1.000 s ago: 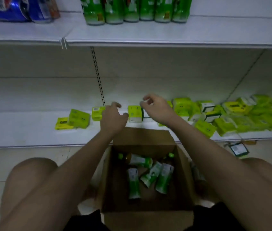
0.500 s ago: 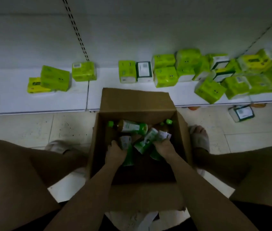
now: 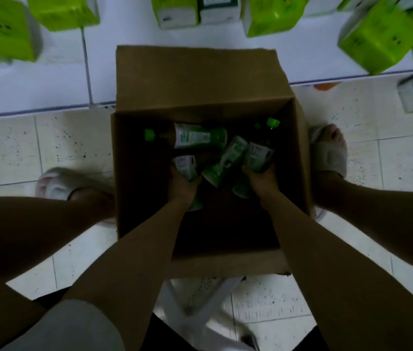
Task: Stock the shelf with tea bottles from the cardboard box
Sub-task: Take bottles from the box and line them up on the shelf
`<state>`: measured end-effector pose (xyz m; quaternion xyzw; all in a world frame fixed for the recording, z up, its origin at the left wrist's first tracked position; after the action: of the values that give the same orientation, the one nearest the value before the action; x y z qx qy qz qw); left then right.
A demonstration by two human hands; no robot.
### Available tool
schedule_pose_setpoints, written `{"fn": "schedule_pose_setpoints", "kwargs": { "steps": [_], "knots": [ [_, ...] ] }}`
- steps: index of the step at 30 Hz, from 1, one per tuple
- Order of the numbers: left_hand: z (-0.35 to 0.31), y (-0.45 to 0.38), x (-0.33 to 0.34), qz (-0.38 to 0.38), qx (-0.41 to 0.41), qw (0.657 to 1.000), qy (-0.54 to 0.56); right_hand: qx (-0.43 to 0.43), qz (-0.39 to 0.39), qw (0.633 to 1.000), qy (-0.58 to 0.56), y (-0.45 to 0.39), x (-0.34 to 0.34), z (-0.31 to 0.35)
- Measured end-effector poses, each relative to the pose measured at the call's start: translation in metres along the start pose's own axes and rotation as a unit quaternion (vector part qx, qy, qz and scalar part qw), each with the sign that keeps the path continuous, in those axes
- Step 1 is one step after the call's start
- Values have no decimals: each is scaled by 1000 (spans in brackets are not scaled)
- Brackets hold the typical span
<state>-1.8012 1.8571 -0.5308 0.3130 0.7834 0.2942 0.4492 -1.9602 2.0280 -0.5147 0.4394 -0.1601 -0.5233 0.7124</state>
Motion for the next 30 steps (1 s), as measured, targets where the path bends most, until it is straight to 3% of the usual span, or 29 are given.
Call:
{"fn": "schedule_pose_setpoints", "kwargs": {
  "steps": [8,19,30],
  "knots": [
    [8,-7,0,31,-31,998,-41,-3,-1,1000,-27,-2,-9,-2],
    [39,37,-25,59,-69,996,-1,-58,38,996,-49,52,-10,2],
    [-33,120,-81,1,167,986,10,-160,87,982,-41,133,-11,60]
  ]
}}
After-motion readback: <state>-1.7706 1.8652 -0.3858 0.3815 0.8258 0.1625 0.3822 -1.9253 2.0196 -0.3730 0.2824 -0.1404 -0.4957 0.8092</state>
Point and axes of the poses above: each hand's wrist, its own y-axis away from the middle knuckle, its own x-axis out of the palm, z = x × y, the point moved 7 cm from there along -y, towards the middle knuckle, and after that the axes turned 9 degrees about -y, right-handed, at the moved point
